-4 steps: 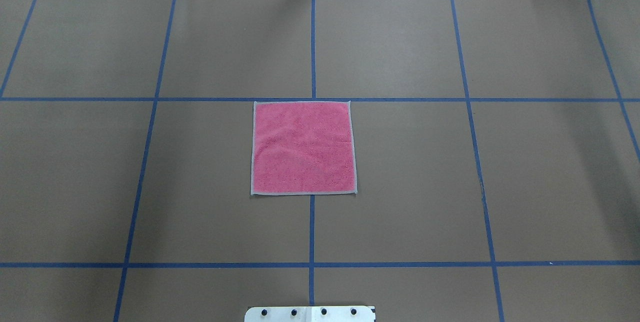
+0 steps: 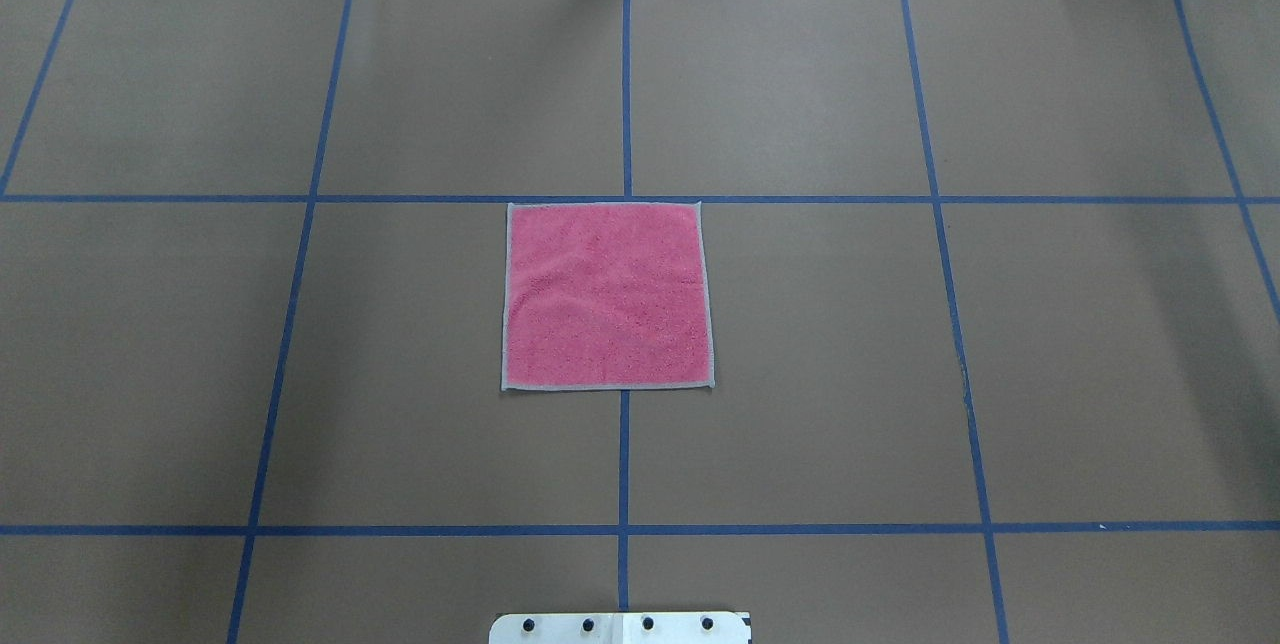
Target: Fold towel twice with both arms
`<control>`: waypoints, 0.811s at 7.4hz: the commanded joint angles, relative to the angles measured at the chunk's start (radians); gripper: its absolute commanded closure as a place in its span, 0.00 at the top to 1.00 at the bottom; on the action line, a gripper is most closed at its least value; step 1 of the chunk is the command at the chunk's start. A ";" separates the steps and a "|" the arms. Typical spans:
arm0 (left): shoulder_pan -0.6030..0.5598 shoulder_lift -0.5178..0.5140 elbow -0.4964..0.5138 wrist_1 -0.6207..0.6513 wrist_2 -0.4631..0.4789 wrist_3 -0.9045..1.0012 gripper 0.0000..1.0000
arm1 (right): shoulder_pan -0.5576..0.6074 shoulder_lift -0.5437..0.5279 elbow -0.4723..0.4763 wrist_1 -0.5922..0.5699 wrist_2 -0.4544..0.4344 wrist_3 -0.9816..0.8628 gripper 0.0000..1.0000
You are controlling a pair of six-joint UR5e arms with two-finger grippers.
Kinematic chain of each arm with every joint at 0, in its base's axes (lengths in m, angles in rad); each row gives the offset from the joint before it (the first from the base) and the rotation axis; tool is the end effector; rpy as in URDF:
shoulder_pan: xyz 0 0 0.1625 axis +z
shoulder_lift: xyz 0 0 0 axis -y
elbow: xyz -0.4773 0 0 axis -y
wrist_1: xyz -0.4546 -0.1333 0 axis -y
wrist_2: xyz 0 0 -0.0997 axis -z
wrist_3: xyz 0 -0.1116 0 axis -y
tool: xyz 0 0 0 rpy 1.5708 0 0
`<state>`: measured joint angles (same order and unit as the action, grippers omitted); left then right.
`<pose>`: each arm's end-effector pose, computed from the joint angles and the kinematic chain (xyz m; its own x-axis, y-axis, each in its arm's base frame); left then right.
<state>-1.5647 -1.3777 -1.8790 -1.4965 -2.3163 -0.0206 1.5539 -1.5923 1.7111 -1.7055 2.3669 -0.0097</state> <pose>-0.0548 -0.4633 0.6566 0.7345 0.0116 -0.6785 0.0090 0.9996 0.0268 0.0444 -0.5404 0.6654 0.6994 -0.0102 0.7147 0.0237 0.9997 -0.0090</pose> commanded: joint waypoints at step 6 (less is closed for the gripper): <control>0.049 -0.146 -0.037 -0.074 -0.106 -0.139 1.00 | -0.052 0.046 0.042 0.184 -0.008 0.058 1.00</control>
<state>-1.5496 -1.4505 -1.9073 -1.5593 -2.4177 -0.0598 1.5175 -1.5557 1.7588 -1.6107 2.3593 0.0029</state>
